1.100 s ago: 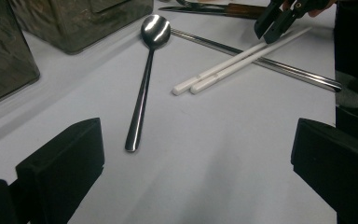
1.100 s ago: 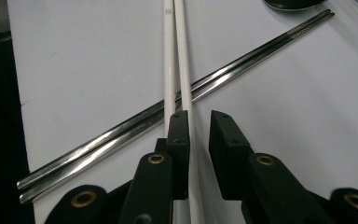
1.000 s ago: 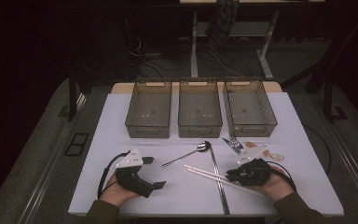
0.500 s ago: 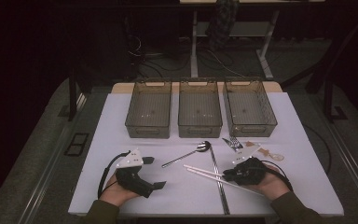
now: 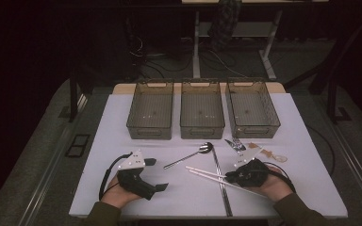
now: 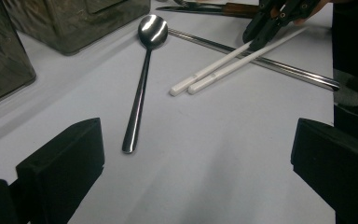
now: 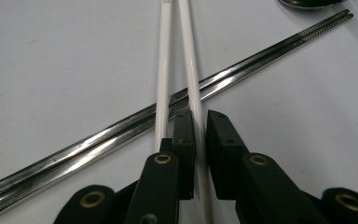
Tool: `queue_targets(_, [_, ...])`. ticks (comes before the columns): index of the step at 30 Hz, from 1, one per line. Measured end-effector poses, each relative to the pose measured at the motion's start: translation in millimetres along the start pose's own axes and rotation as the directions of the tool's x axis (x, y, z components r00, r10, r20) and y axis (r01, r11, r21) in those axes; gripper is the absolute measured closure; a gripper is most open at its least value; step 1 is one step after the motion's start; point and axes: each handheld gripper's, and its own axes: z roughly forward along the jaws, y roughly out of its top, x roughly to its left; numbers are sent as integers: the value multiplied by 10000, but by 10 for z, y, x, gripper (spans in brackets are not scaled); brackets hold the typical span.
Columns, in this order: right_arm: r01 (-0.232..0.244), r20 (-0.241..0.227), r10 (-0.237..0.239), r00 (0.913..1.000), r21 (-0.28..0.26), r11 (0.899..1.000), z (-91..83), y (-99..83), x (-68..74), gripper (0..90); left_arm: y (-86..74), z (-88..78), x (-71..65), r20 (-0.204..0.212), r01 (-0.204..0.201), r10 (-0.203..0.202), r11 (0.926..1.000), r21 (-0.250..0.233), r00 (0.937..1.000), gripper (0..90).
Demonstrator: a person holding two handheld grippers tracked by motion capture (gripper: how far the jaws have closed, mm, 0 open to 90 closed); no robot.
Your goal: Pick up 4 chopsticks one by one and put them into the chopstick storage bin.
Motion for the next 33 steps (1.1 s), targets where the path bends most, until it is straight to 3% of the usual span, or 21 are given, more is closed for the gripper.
queue_targets(20, [323, -10, -323, 9995, -11, 9995, -4, -1, -7, 846, -5, 15, 0, 52, -14, 14, 10000, 0, 10000, 14])
queue_targets(33, [-346, -40, 344, 9994, -616, 9975, -130, 17, -46, 848, -9, 19, 4, 84, -10, 10, 10000, 28, 10000, 13])
